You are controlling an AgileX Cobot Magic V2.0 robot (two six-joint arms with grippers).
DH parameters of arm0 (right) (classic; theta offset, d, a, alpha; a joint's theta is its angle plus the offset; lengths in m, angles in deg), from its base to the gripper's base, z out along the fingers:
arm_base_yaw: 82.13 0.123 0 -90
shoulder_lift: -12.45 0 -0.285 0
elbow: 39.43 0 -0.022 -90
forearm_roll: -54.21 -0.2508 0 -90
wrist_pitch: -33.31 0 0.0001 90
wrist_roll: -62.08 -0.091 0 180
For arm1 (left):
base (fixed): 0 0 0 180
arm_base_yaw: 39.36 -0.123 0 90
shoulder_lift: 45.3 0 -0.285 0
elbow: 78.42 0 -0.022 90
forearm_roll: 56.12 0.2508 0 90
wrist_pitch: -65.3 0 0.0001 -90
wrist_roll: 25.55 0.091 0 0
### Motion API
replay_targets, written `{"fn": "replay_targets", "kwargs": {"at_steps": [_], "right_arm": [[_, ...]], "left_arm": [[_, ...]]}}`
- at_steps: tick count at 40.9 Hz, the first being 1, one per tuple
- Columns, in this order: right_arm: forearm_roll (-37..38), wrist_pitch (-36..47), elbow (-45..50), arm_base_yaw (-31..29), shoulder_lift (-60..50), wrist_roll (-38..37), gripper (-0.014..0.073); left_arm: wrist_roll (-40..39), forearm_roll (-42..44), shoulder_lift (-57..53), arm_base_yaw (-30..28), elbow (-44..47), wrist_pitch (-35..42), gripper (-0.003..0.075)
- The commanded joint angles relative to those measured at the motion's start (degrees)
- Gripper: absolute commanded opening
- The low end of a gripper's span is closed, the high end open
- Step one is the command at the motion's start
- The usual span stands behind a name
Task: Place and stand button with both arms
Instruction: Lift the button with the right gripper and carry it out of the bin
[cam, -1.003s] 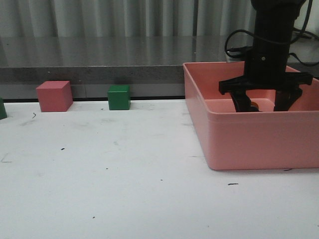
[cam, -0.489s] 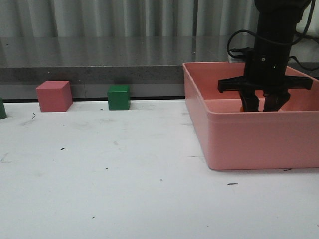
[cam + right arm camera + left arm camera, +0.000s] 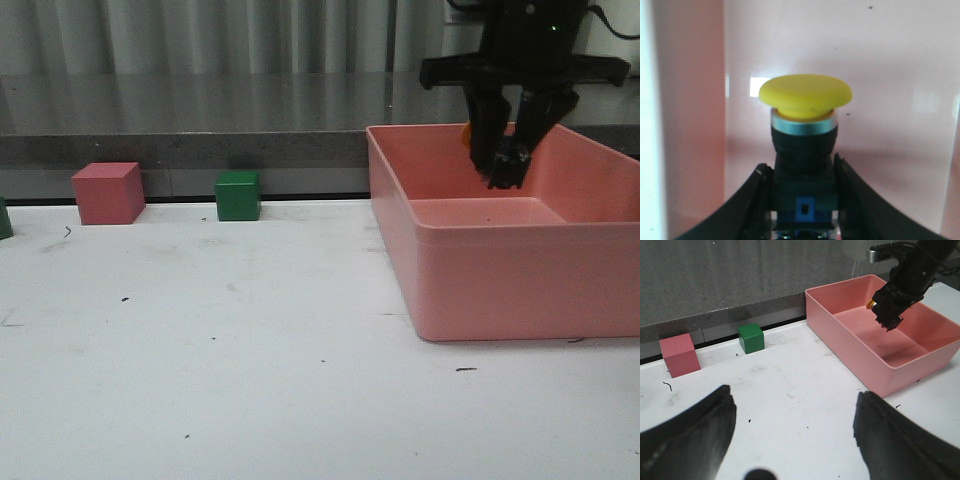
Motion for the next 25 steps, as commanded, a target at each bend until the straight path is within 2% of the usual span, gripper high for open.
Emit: {"fn": "replay_targets", "kwargs": {"at_steps": [1,8,18,25], "right_arm": [[0.1,-0.4,-1.8,3.7,-5.4,0.2,0.0203],[0.1,-1.9,-1.8,11.2,-5.9,-0.5,0.0203],[2.3,-0.3,-1.8,20.5,-5.5,-9.1,0.0209],[3.2,-2.5,-5.2,24.1,-1.9,-13.9,0.0209]], "left_arm": [[-0.2,-0.3,0.6,0.4,-2.0,4.1,0.049],[-0.2,-0.3,0.6,0.4,-2.0,4.1,0.049],[-0.2,-0.3,0.6,0.4,-2.0,4.1,0.049],[-0.2,-0.3,0.6,0.4,-2.0,4.1,0.049]]}}
